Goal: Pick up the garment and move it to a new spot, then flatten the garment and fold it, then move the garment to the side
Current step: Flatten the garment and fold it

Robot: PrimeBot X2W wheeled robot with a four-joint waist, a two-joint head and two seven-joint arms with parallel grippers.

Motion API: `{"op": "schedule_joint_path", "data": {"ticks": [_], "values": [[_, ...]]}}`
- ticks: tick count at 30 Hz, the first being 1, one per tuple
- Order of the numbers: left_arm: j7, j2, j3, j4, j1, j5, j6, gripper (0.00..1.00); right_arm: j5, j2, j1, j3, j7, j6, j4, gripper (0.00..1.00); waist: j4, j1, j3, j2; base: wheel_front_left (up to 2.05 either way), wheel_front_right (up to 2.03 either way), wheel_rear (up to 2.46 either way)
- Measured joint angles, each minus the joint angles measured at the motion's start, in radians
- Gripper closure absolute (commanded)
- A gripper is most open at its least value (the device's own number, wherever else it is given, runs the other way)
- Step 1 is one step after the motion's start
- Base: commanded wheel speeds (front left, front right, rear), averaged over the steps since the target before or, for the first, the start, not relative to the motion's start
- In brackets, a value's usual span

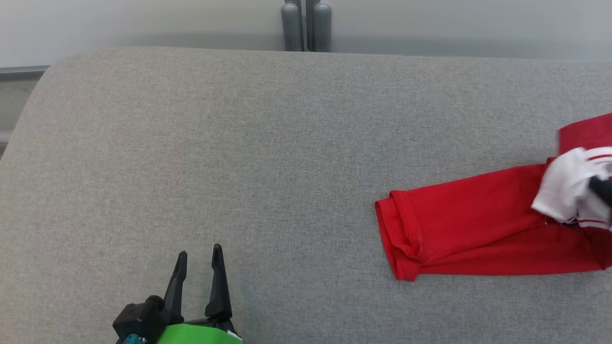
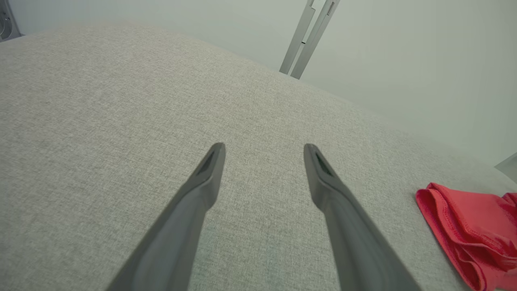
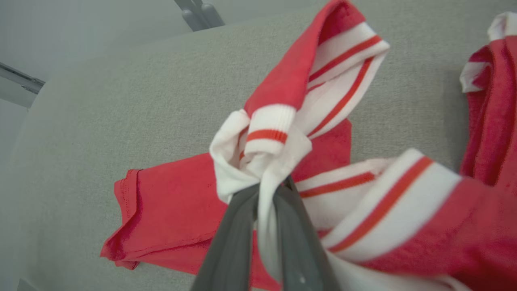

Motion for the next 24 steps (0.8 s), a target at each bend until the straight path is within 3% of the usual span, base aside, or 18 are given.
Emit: {"op": "schedule_joint_path", "data": {"ticks": [4, 9, 13, 16, 17, 18, 24], "values": [[0.0, 0.0, -0.014, 0.012, -0.004, 0.001, 0.003, 0.0, -0.047, 0.189, 0.016, 0.124, 0.035, 0.0, -0.095, 1.0, -0.004, 0.0, -0.001, 0.0, 0.0, 0.0, 0.0], [0.0, -0.001, -0.026, 0.016, -0.016, 0.039, 0.003, 0.0, -0.146, 0.422, 0.012, 0.223, -0.024, 0.0, -0.039, 1.0, 0.0, 0.0, -0.004, -0.0001, 0.0, 0.0, 0.0], [0.0, -0.001, -0.026, 0.016, -0.016, 0.045, 0.004, 0.0, -0.203, 0.525, -0.005, 0.24, -0.093, 0.0, 0.032, 1.0, 0.003, 0.0, -0.01, 0.0, 0.0, 0.0, 0.0], [0.0, -0.001, -0.026, 0.016, -0.014, 0.049, 0.004, 0.0, -0.248, 0.553, -0.019, 0.258, -0.128, 0.0, 0.064, 1.0, 0.003, 0.0, -0.015, 0.0, 0.0, 0.0, 0.0], [0.0, -0.001, -0.026, 0.016, -0.014, 0.05, 0.005, 0.0, -0.27, 0.554, -0.024, 0.267, -0.144, 0.0, 0.069, 0.6, 0.002, 0.0, -0.017, 0.0, 0.0, 0.0, 0.0], [0.0, -0.001, -0.027, 0.017, -0.013, 0.051, 0.005, 0.0, -0.294, 0.552, -0.03, 0.278, -0.155, 0.0, 0.072, 0.0, 0.002, 0.0, -0.019, 0.0, 0.0, 0.0, 0.0], [0.0, -0.001, -0.023, 0.022, 0.001, 0.051, 0.008, 0.0, -0.331, 0.552, -0.032, 0.359, -0.209, 0.0, 0.011, 0.0, -0.014, 0.0, -0.034, 0.0, 0.0, 0.0, 0.0]]}}
